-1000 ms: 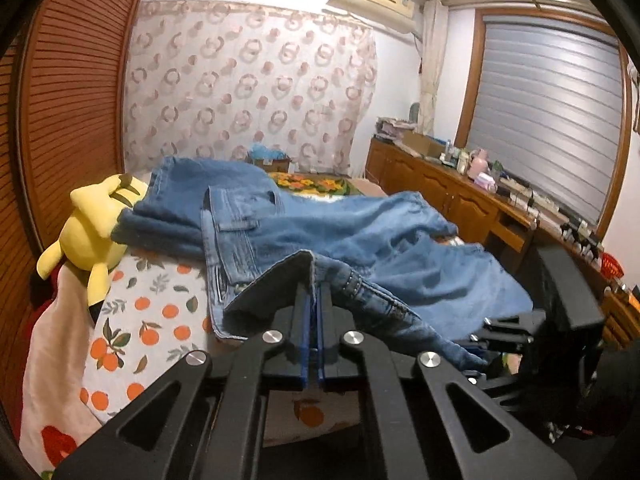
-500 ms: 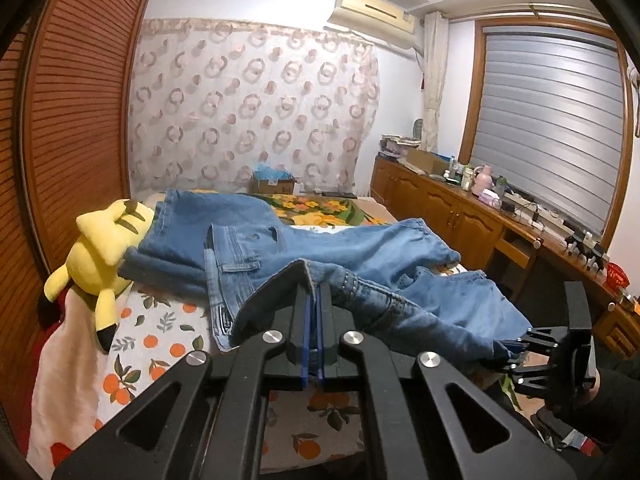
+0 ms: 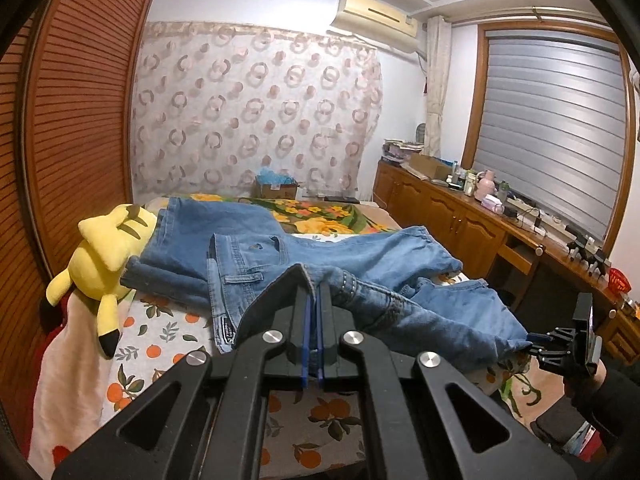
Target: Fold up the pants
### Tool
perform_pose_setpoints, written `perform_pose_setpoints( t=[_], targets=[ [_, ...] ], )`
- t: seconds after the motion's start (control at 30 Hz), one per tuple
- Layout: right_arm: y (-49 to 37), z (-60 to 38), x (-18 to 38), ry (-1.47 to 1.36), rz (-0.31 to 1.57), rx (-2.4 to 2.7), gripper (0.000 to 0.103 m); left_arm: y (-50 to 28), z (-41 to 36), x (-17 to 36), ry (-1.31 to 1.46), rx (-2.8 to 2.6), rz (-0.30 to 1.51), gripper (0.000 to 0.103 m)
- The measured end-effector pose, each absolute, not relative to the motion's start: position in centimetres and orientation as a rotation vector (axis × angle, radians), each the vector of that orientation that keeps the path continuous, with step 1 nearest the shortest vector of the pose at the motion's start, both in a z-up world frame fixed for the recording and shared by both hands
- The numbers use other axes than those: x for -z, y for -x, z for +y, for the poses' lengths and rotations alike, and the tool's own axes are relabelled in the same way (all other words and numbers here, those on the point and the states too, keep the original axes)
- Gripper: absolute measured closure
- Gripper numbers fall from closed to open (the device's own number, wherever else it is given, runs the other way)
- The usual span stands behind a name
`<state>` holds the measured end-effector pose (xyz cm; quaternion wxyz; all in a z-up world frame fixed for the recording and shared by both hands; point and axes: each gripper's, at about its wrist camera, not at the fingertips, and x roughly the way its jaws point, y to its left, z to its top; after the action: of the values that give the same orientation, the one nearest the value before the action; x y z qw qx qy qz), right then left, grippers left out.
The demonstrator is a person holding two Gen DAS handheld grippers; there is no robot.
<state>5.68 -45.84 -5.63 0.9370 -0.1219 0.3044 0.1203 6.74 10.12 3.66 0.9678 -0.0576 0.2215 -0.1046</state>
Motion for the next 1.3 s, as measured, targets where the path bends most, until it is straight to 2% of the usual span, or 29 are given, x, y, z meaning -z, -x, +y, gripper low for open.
perform_pose_setpoints(
  t=[0.4, 0.43, 0.47, 0.57, 0.73, 0.97, 1.3],
  targets=[
    [-7.1, -49.8, 5.7, 0.164, 0.644, -0.280, 0.069, -6.7, 9.9, -4.1, 0.107, 0.216, 0.440, 0.100],
    [-7.1, -49.4, 5.8, 0.161, 0.643, -0.281, 0.083, -6.7, 9.8, -4.2, 0.107, 0.217, 0.440, 0.100],
    [-7.0, -49.1, 5.8, 0.164, 0.643, -0.279, 0.089, -6.8, 9.8, -4.3, 0.105, 0.215, 0.437, 0.100],
    [-7.3, -48.6, 4.9, 0.170, 0.605, -0.254, 0.096, -6.8, 10.1, -4.8, 0.112, 0.203, 0.415, 0.100],
    [-8.0, -49.1, -0.7, 0.172, 0.467, -0.217, 0.098, -8.2, 11.2, -6.3, 0.124, 0.182, 0.374, 0.101],
    [-13.8, -47.5, -8.5, 0.263, 0.345, -0.197, 0.098, -12.9, 12.7, -8.6, 0.117, 0.145, 0.329, 0.101],
    [-24.0, -44.1, -11.2, 0.319, 0.384, -0.186, 0.098, -20.6, 13.8, -7.9, 0.090, 0.093, 0.371, 0.101]
  ],
)
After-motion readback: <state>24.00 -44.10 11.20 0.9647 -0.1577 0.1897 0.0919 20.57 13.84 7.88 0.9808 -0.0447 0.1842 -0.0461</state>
